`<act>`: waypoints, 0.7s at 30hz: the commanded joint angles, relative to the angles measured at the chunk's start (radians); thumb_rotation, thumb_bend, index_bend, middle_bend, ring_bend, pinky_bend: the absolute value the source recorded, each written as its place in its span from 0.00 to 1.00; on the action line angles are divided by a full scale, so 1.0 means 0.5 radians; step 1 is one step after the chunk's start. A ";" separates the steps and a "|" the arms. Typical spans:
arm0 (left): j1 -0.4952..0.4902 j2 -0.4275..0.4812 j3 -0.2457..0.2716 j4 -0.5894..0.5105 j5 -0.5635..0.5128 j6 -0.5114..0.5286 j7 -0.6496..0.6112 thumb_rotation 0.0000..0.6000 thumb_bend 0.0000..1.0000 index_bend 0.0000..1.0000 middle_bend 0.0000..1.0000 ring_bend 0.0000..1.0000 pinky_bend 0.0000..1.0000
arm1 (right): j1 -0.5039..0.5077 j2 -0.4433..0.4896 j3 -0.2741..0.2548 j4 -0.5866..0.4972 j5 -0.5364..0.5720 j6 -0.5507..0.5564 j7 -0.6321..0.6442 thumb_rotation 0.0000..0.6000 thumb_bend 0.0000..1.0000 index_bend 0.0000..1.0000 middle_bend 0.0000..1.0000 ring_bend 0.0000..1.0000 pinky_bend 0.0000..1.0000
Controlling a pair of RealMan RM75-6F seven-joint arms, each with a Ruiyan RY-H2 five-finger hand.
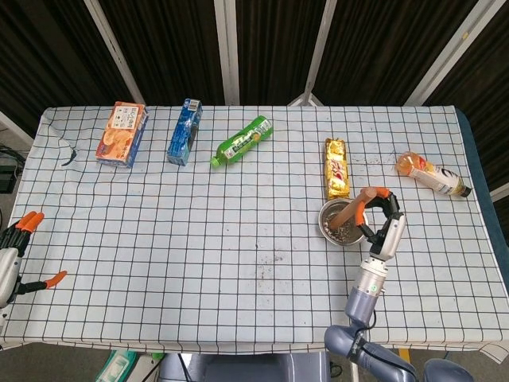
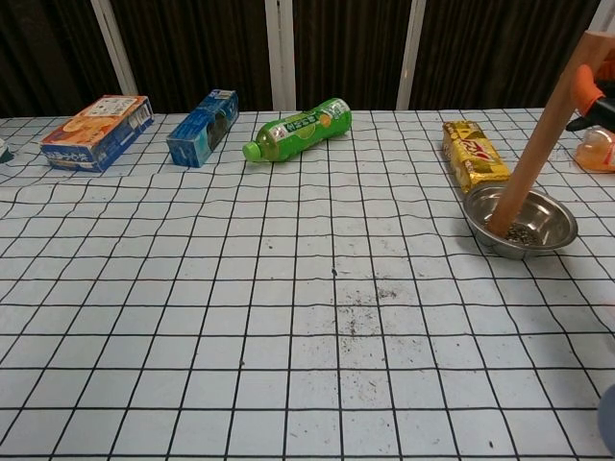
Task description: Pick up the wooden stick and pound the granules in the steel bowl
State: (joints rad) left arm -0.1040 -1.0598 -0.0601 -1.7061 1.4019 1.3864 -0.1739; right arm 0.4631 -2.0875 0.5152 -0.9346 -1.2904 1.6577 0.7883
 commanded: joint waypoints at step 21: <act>0.004 0.000 0.003 0.003 0.013 0.012 -0.006 1.00 0.04 0.00 0.00 0.00 0.00 | 0.001 0.075 0.020 -0.113 -0.045 0.042 -0.047 1.00 0.59 0.73 0.63 0.56 0.55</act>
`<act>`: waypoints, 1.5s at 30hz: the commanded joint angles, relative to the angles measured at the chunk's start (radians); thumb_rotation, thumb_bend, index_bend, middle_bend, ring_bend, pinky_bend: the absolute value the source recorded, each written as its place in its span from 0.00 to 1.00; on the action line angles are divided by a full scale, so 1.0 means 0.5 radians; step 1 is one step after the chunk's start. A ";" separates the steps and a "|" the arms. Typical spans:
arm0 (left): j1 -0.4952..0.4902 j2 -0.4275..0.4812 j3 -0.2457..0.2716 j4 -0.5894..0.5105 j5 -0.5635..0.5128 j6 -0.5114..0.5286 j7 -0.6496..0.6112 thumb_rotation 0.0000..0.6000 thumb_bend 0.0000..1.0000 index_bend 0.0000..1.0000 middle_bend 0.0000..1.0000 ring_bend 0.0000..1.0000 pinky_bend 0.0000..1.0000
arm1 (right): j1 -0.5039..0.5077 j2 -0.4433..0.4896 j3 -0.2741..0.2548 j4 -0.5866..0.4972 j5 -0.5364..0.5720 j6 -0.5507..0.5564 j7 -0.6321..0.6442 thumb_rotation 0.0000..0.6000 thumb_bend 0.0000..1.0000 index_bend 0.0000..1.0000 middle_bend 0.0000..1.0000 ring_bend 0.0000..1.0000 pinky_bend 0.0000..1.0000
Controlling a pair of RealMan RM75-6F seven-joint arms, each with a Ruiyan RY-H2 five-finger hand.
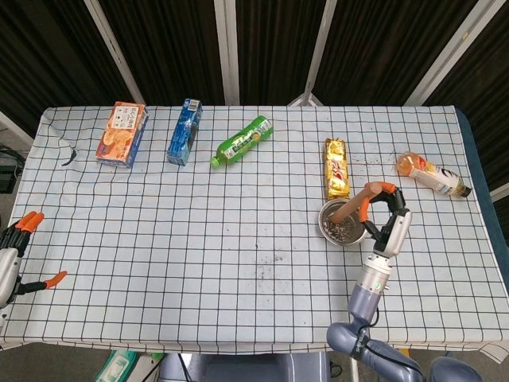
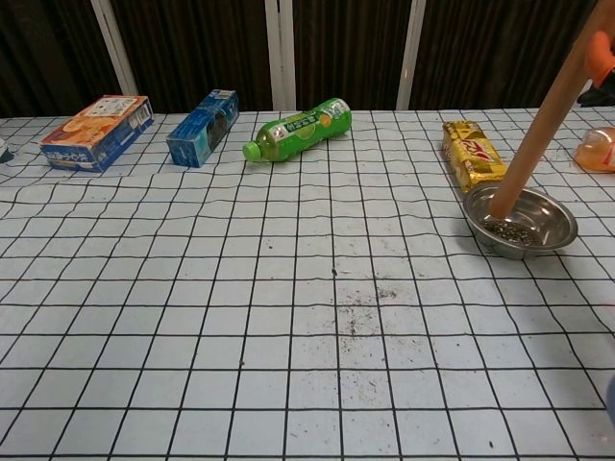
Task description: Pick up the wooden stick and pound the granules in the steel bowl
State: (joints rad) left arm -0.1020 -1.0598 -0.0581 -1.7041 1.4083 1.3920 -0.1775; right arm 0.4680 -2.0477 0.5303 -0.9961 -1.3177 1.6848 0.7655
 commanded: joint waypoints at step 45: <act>0.013 0.000 0.017 0.028 0.056 0.036 -0.020 1.00 0.04 0.00 0.00 0.00 0.00 | -0.235 0.762 -0.320 -0.688 -0.440 0.112 -0.455 1.00 0.59 0.73 0.63 0.56 0.55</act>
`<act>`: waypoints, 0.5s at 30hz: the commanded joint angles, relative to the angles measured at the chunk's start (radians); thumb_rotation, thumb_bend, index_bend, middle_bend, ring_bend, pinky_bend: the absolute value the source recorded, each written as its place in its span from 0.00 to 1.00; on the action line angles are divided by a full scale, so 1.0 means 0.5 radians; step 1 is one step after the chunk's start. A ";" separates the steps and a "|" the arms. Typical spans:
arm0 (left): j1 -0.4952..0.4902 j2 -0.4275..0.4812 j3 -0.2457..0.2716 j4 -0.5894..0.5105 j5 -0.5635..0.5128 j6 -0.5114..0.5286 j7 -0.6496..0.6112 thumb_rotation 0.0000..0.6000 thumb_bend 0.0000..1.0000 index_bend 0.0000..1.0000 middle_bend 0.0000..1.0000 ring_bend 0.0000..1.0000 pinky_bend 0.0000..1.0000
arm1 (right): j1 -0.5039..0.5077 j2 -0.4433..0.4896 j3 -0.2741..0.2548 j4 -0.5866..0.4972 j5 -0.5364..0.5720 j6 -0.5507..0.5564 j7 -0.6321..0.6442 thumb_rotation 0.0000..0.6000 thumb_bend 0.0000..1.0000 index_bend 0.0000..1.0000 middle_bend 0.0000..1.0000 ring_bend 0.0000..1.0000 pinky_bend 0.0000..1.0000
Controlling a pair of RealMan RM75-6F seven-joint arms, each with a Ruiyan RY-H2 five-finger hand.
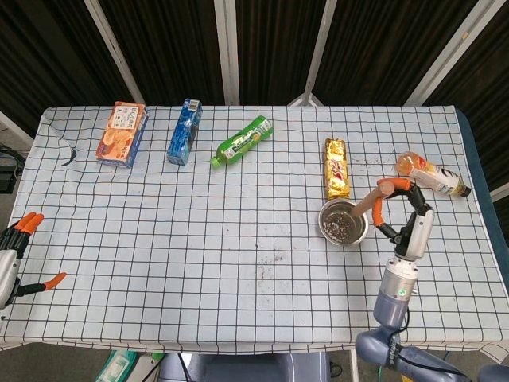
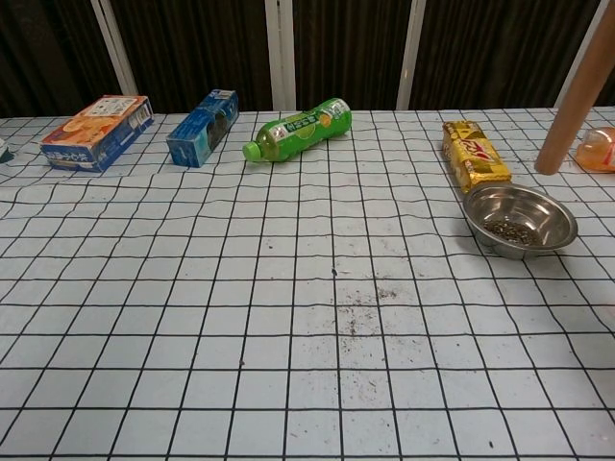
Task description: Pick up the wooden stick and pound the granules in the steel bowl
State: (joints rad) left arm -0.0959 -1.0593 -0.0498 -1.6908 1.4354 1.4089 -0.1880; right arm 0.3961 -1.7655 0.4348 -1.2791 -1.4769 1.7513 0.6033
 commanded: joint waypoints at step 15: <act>0.007 -0.006 0.005 -0.009 -0.005 0.008 0.035 1.00 0.04 0.00 0.00 0.00 0.00 | -0.343 0.744 -0.715 -0.167 -0.496 -0.194 -0.650 1.00 0.59 0.74 0.63 0.56 0.55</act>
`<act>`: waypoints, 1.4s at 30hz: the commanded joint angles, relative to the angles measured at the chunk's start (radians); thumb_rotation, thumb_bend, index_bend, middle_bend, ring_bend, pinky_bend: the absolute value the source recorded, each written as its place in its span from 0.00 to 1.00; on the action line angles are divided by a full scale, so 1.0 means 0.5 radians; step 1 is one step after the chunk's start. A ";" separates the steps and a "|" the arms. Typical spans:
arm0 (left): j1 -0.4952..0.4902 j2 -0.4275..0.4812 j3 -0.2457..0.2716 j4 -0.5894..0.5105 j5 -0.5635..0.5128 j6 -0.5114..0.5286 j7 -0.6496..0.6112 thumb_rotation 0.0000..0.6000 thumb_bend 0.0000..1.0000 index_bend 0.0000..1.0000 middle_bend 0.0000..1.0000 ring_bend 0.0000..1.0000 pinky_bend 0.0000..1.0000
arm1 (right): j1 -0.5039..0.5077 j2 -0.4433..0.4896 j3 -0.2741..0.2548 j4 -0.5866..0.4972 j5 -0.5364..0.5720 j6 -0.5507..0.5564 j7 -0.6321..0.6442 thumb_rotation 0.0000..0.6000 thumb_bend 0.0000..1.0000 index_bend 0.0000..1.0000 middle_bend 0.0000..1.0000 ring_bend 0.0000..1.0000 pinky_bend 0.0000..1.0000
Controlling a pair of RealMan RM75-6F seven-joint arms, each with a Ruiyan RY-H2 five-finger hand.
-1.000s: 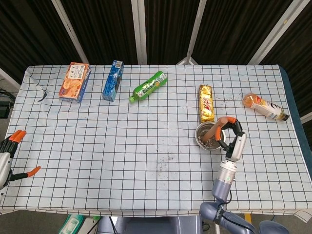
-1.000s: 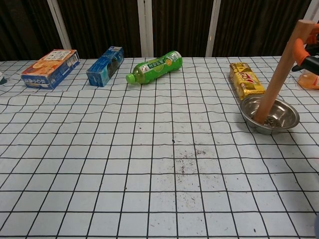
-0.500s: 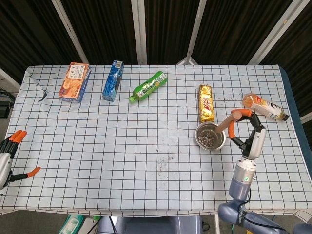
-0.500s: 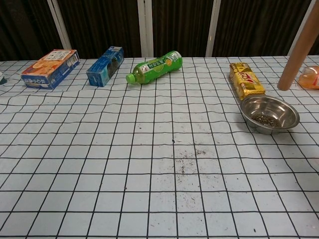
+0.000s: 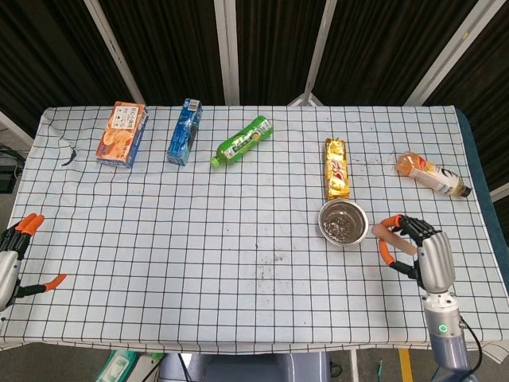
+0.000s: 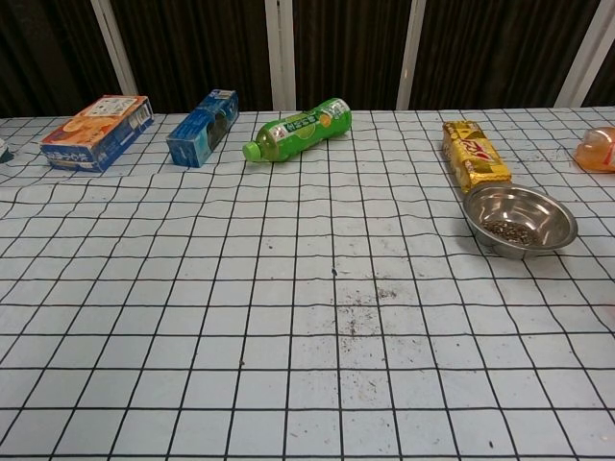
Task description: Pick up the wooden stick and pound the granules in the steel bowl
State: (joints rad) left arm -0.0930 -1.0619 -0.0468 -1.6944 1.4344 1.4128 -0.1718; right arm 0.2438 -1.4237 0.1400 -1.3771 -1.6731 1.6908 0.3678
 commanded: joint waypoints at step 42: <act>0.002 0.003 0.014 0.023 0.029 0.009 0.022 1.00 0.04 0.00 0.00 0.00 0.00 | -0.160 0.475 -0.326 -0.499 -0.026 -0.316 -1.099 1.00 0.38 0.00 0.09 0.01 0.01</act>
State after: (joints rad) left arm -0.0918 -1.0600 -0.0401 -1.6831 1.4484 1.4169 -0.1612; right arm 0.1826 -1.2149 -0.0509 -1.6195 -1.7165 1.4998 -0.2234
